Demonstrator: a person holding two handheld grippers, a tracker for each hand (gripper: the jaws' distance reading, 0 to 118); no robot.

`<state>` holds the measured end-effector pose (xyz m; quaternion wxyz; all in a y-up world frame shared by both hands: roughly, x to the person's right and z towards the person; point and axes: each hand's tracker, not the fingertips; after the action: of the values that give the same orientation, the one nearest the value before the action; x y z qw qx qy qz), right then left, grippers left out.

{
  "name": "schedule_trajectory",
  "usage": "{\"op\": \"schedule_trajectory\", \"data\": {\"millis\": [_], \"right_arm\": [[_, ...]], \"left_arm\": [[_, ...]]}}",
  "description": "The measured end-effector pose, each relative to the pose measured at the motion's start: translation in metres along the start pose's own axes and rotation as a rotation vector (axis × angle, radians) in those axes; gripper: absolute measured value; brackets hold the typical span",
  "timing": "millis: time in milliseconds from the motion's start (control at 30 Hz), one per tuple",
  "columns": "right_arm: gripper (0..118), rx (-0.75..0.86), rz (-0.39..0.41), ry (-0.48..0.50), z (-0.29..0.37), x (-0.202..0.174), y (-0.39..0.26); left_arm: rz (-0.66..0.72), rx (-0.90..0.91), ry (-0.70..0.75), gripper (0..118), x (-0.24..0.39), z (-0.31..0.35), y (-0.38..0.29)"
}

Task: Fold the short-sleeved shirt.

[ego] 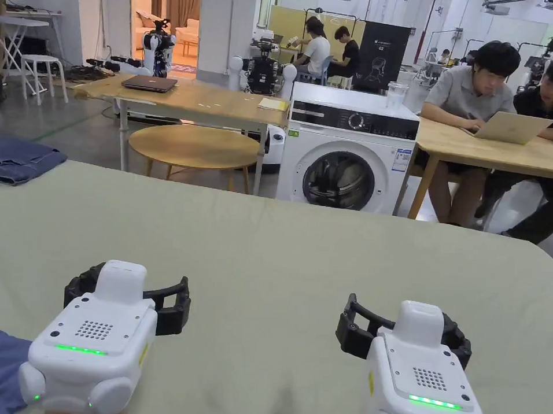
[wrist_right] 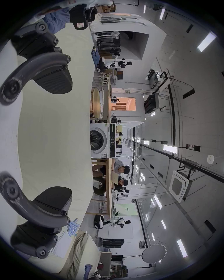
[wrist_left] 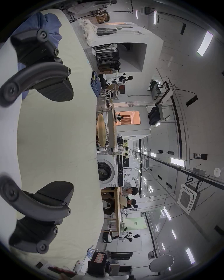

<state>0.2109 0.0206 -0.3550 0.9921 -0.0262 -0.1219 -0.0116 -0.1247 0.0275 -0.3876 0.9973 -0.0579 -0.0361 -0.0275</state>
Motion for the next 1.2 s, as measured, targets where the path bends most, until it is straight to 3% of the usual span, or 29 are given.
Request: {"op": "schedule_trajectory", "data": {"millis": [267, 433, 667, 833, 900, 1033, 1100, 1133, 1167, 1200], "right_arm": [[118, -0.018, -0.052, 0.003, -0.009, 0.023, -0.007], [118, -0.024, -0.045, -0.012, -0.007, 0.023, -0.005], [118, -0.025, 0.06, -0.018, -0.002, 0.009, -0.004], [118, -0.083, 0.08, -0.027, -0.004, 0.006, -0.006], [118, -0.075, -0.013, -0.016, 0.0, 0.012, -0.002], [118, -0.079, -0.35, 0.003, 0.002, 0.032, 0.013], [118, -0.072, -0.429, 0.005, 0.0, 0.039, 0.019], [118, -0.07, -0.393, 0.002, -0.001, 0.038, 0.022], [118, -0.055, -0.307, 0.001, -0.002, 0.034, 0.026], [118, -0.034, -0.159, 0.007, -0.004, 0.026, 0.028]], "left_arm": [[0.01, 0.001, 0.002, 107, 0.001, -0.011, -0.002], [-0.007, 0.005, 0.0, 107, 0.001, -0.016, -0.002], [-0.021, 0.007, 0.017, 107, -0.001, -0.016, -0.002], [-0.035, -0.016, 0.027, 107, -0.007, -0.015, -0.006], [0.062, -0.029, 0.0, 107, -0.014, -0.012, -0.006], [0.476, -0.044, -0.086, 107, -0.044, -0.009, -0.005], [0.588, -0.026, -0.076, 107, -0.051, -0.007, -0.007], [0.531, -0.024, -0.058, 107, -0.048, -0.005, -0.006], [0.436, -0.024, -0.026, 107, -0.044, -0.004, -0.003], [0.27, -0.034, -0.017, 107, -0.036, -0.004, 0.002]]}}
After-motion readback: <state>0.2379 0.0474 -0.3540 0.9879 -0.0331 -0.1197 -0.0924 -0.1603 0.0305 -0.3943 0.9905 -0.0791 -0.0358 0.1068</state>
